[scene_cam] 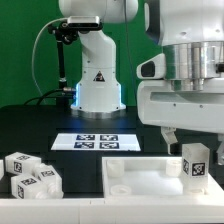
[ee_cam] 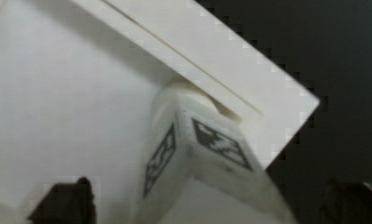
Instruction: Assemble one leg
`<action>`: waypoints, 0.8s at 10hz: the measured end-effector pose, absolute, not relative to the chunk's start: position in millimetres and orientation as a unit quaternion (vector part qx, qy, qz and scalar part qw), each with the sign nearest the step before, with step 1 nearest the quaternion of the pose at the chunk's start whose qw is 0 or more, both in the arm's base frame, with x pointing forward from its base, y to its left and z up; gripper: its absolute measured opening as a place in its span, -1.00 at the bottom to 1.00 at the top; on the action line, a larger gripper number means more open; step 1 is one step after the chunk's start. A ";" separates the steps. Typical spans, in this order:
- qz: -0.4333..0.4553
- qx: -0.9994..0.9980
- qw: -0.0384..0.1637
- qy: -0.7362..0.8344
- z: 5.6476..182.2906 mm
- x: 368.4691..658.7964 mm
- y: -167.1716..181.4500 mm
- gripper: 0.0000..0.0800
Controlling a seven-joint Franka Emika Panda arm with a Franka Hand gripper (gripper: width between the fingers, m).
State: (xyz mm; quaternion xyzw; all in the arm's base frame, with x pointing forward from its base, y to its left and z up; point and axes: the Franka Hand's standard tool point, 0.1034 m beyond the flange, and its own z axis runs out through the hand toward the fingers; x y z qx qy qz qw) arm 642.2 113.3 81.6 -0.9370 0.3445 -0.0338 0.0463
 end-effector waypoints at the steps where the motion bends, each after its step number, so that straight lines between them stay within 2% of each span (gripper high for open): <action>1: -0.036 -0.944 0.046 0.326 81.5 642.7 112.2 0.62; 3: -0.039 -0.967 0.035 0.250 81.5 642.1 112.2 0.62; 5: -0.033 -0.992 -0.006 0.119 84.8 641.8 124.0 0.62; 6: -0.035 -0.990 -0.001 0.137 84.8 642.9 124.9 0.62; 7: -0.034 -0.990 -0.001 0.137 84.7 643.0 123.9 0.37; 8: -0.034 -0.990 -0.001 0.137 84.7 642.9 124.2 0.03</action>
Offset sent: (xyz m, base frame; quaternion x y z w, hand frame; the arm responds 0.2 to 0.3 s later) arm 0.0030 0.0057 0.0048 -0.0843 0.0221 -0.3247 0.9418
